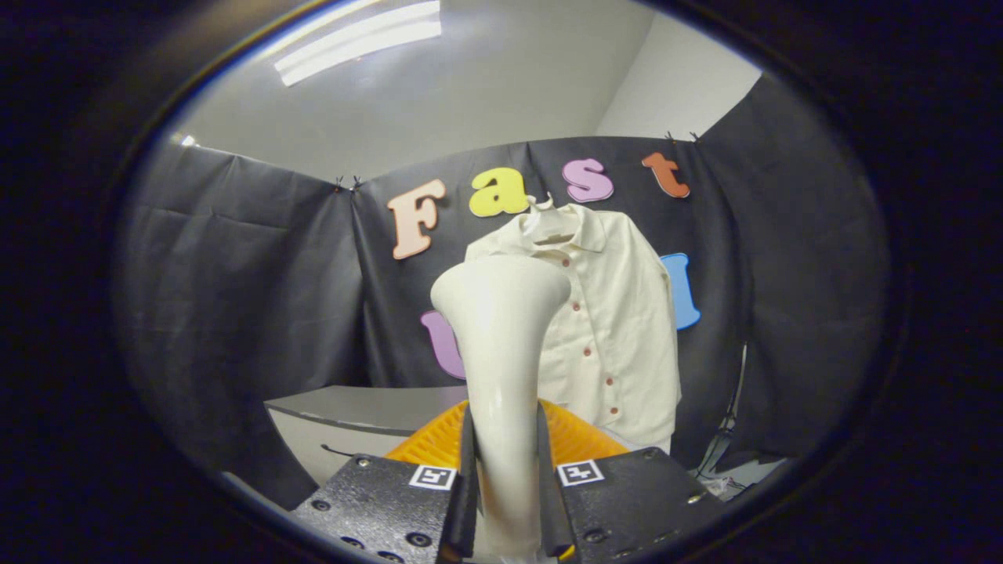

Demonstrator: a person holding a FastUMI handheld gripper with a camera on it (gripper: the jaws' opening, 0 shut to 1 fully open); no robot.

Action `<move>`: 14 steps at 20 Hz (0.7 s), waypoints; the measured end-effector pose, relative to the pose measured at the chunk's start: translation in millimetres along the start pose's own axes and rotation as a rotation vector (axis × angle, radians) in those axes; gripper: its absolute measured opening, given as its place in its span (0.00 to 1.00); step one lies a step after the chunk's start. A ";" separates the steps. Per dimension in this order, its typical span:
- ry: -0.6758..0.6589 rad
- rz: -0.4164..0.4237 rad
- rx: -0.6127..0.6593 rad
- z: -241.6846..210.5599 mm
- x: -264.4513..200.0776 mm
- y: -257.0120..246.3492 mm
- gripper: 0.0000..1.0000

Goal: Iron the clothes twice with a garment steamer, once on the left side and once on the right side.

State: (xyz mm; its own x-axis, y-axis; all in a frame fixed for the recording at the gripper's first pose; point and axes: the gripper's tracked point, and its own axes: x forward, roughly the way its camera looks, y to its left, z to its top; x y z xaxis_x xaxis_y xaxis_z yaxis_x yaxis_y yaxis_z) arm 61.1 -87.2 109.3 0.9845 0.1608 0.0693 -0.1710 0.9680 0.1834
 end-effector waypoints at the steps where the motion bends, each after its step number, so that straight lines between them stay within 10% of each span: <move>1: -0.004 0.009 -0.001 2.3 -6.5 11.9 0.33; 14: 0.008 -0.099 -0.097 -64.2 -60.0 78.2 0.33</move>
State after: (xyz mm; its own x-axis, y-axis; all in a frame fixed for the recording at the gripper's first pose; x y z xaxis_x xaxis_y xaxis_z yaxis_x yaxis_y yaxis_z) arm -8.9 -8.8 56.6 0.9968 0.0643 0.0481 -0.0685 0.9933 0.0931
